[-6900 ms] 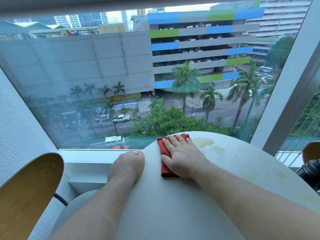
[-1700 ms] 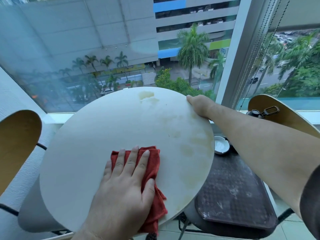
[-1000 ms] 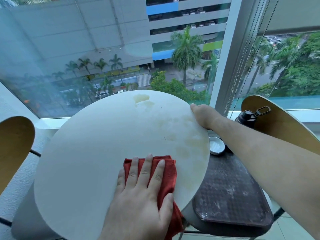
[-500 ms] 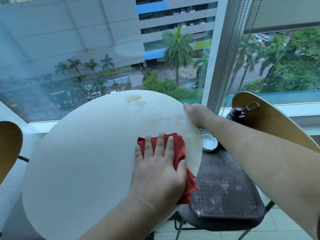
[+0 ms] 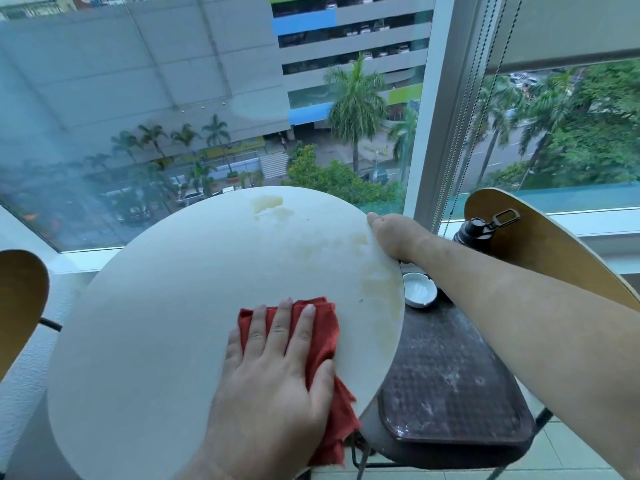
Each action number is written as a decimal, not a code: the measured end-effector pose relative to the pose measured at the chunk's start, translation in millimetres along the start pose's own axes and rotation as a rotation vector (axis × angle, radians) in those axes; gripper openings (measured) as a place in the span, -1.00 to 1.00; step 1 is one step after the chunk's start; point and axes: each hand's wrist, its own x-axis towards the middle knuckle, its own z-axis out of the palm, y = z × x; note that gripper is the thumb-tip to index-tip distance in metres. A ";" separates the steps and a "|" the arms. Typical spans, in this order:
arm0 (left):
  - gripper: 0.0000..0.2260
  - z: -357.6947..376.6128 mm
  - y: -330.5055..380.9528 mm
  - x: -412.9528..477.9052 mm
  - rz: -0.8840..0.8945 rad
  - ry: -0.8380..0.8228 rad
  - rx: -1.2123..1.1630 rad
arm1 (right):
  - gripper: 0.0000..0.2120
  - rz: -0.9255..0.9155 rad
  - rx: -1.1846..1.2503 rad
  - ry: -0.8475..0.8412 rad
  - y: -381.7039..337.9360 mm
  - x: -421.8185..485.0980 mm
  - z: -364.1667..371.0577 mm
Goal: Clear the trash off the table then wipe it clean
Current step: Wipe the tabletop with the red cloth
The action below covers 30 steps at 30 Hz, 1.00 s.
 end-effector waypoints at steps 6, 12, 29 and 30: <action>-0.28 -19.7 -17.4 47.6 -0.141 -0.054 0.021 | -0.50 0.025 -0.023 -0.029 -4.1 -4.7 -2.0; -0.38 -15.7 12.5 94.2 -0.025 -0.049 0.031 | -0.44 -0.025 -0.052 -0.037 4.4 7.2 3.1; -0.35 -13.2 -3.3 38.9 0.044 0.018 0.002 | -0.37 -0.008 0.044 -0.026 2.9 1.1 2.2; -0.36 -16.2 -4.3 47.5 0.026 0.008 0.015 | -0.37 -0.009 0.041 -0.031 2.9 1.4 1.9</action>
